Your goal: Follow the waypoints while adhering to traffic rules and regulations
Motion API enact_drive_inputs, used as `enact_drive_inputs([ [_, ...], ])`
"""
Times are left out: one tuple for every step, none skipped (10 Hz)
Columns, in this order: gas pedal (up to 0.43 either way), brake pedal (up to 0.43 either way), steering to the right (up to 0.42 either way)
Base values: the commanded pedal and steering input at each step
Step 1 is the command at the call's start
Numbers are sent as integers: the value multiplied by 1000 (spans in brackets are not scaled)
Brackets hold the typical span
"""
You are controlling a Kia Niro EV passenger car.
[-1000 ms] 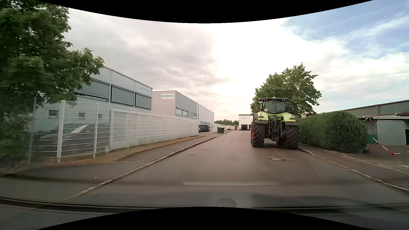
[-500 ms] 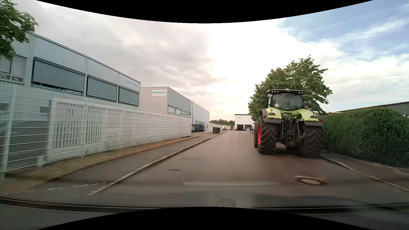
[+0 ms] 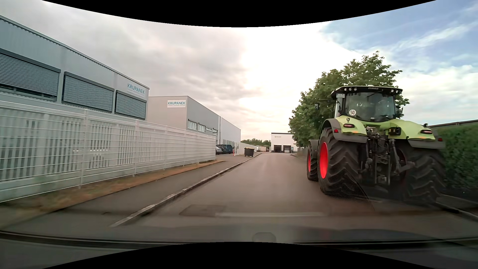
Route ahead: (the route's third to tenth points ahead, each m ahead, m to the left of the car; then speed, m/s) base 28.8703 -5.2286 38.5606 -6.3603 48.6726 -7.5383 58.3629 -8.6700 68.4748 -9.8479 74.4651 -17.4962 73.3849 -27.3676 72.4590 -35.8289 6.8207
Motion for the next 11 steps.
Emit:
enact_drive_inputs([
  [138,0,49],
  [138,0,54],
  [138,0,54],
  [138,0,52],
  [138,0,50],
  [138,0,49],
  [138,0,52],
  [138,0,54],
  [138,0,56],
  [138,0,55],
  [138,0,54],
])
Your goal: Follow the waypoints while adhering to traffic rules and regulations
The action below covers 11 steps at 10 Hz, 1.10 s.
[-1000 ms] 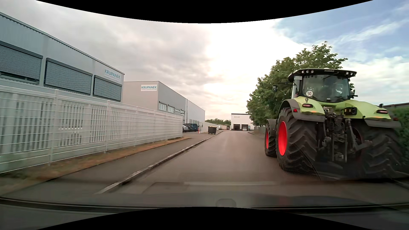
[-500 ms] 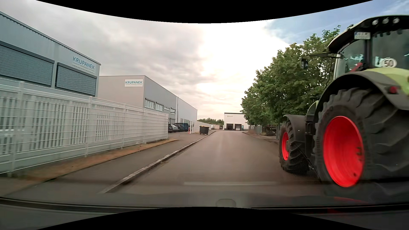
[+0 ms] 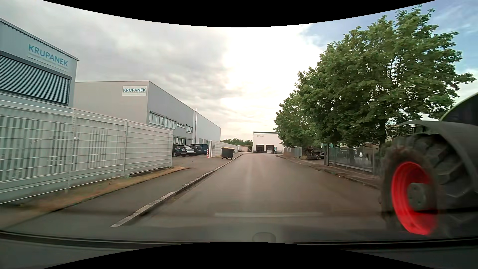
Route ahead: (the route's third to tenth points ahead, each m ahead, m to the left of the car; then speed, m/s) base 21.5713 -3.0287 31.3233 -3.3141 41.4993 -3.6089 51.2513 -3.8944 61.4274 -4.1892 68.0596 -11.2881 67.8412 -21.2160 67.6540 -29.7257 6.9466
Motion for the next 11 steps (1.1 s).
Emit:
enact_drive_inputs([
  [138,0,54],
  [138,0,49],
  [138,0,43],
  [138,0,40],
  [138,0,40],
  [138,0,41],
  [138,0,40],
  [138,0,40],
  [138,0,39],
  [138,0,37],
  [138,0,30],
])
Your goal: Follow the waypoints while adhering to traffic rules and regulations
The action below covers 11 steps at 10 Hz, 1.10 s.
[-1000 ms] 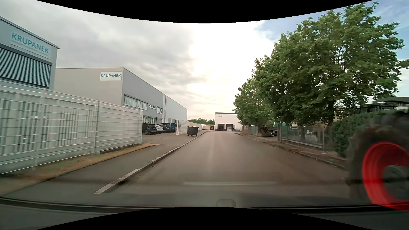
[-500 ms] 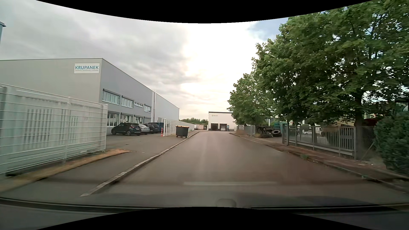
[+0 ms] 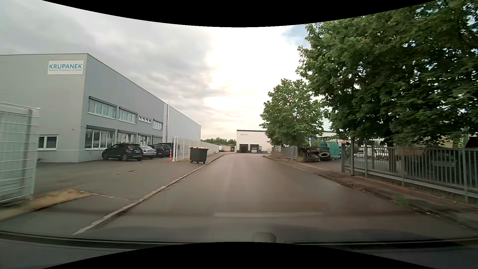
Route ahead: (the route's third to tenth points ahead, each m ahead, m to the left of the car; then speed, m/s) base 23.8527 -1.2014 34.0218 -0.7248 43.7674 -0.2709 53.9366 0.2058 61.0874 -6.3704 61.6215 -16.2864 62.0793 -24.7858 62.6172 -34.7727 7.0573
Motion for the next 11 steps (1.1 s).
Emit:
enact_drive_inputs([
  [138,0,23],
  [138,0,13],
  [138,0,9],
  [138,0,11],
  [138,0,14],
  [138,0,14],
  [138,0,12],
  [138,0,8],
  [130,0,4],
  [130,0,1],
  [130,0,-1],
])
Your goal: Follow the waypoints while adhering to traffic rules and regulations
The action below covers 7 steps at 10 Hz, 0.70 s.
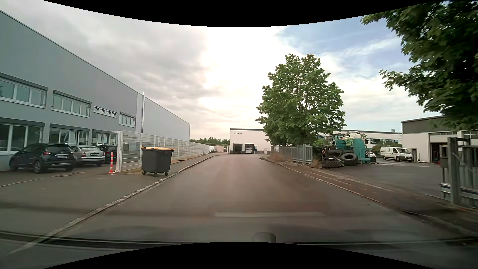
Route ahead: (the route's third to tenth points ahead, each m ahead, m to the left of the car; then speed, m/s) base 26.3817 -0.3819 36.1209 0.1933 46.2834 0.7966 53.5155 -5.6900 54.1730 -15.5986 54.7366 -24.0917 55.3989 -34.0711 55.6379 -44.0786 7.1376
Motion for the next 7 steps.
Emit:
enact_drive_inputs([
  [130,0,-5],
  [130,0,-8],
  [130,0,-9],
  [130,0,-9],
  [130,0,-11],
  [130,0,-16],
  [118,0,-18],
])
